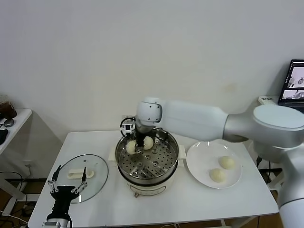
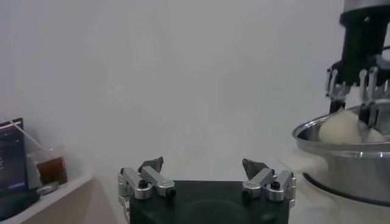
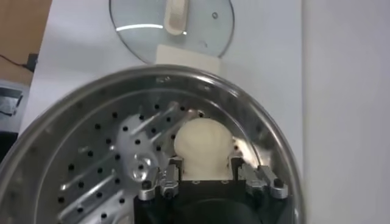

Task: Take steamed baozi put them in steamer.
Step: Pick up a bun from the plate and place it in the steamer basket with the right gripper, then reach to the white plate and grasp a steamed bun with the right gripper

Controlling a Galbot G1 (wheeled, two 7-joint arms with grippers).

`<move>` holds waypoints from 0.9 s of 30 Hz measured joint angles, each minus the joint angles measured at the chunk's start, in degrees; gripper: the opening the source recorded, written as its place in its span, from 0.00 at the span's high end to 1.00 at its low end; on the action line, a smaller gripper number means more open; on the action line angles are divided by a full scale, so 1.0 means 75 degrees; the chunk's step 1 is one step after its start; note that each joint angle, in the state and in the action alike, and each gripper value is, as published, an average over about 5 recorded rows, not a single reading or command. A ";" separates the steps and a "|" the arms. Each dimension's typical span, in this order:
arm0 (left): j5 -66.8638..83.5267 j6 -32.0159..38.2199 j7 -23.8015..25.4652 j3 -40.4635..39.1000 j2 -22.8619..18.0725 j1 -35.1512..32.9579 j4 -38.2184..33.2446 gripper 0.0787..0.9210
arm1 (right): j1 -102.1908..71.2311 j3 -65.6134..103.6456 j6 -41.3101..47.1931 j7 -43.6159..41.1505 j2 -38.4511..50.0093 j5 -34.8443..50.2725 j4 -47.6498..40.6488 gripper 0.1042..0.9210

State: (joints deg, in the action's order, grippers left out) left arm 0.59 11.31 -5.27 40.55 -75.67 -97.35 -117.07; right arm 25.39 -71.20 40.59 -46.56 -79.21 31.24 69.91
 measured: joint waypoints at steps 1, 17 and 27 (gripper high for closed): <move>0.0002 0.0000 0.0000 0.0000 0.0001 0.0004 0.0001 0.12 | -0.0038 -0.0004 0.0012 0.0010 -0.0033 0.0000 -0.0026 0.54; 0.0004 -0.0013 0.0003 0.0003 0.0003 0.0013 -0.0028 0.12 | 0.0200 0.0022 0.0096 -0.0354 0.0169 -0.0078 0.0255 0.13; -0.0023 -0.0020 0.0018 -0.0036 0.0034 0.0026 -0.0041 0.12 | 0.1114 0.0190 -0.0604 -0.1745 0.1861 -0.0752 0.1486 0.12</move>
State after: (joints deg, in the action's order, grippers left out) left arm 0.42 11.16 -5.13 40.28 -75.41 -97.16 -117.37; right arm 33.74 -69.77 36.06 -59.64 -65.25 25.61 81.05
